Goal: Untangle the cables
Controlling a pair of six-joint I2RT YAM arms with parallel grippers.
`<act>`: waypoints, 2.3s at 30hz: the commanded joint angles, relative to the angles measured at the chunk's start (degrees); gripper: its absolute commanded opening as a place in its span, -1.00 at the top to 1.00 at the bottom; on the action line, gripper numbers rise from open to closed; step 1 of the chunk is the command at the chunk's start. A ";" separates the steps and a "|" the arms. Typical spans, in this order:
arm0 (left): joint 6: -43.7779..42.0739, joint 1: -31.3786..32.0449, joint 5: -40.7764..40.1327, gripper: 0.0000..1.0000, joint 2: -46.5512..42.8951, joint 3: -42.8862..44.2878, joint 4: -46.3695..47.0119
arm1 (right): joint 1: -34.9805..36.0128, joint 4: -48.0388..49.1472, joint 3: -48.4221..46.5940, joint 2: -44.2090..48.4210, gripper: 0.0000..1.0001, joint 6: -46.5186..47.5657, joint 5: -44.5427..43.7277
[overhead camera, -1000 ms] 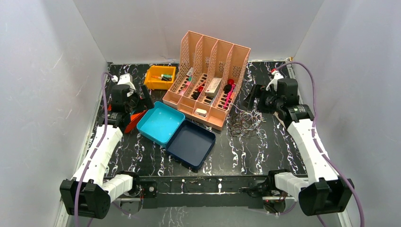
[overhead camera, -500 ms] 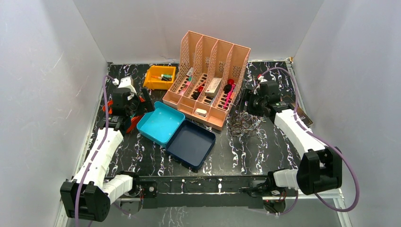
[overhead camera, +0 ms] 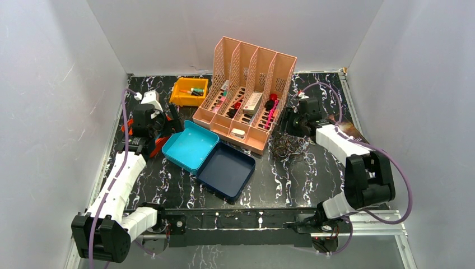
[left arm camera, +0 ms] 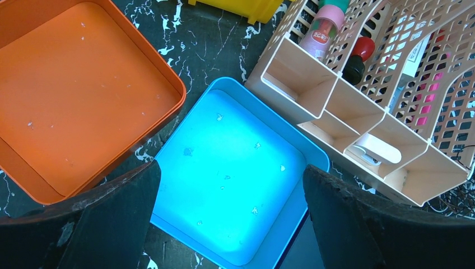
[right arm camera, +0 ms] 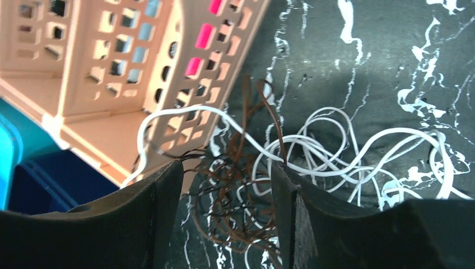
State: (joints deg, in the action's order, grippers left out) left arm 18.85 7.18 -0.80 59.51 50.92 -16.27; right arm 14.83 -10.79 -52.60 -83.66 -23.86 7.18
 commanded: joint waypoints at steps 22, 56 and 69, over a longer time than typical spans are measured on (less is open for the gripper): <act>-0.75 -0.50 0.94 -0.97 -1.45 -0.81 0.37 | 0.91 0.05 10.41 9.29 0.17 0.90 -17.50; 0.41 -0.50 0.77 -0.97 -0.47 -0.20 -0.02 | -0.13 -14.79 3.12 14.26 0.02 -4.77 -32.63; 0.04 -0.50 1.24 -0.97 -0.28 -0.11 -0.08 | -0.34 -15.69 0.05 6.92 0.26 0.35 -29.95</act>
State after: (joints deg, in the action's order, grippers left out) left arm 19.27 7.18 -0.54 59.81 50.09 -16.29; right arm 14.70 -27.24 -50.48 -77.03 -25.15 -22.85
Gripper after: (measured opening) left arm 0.983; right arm 0.413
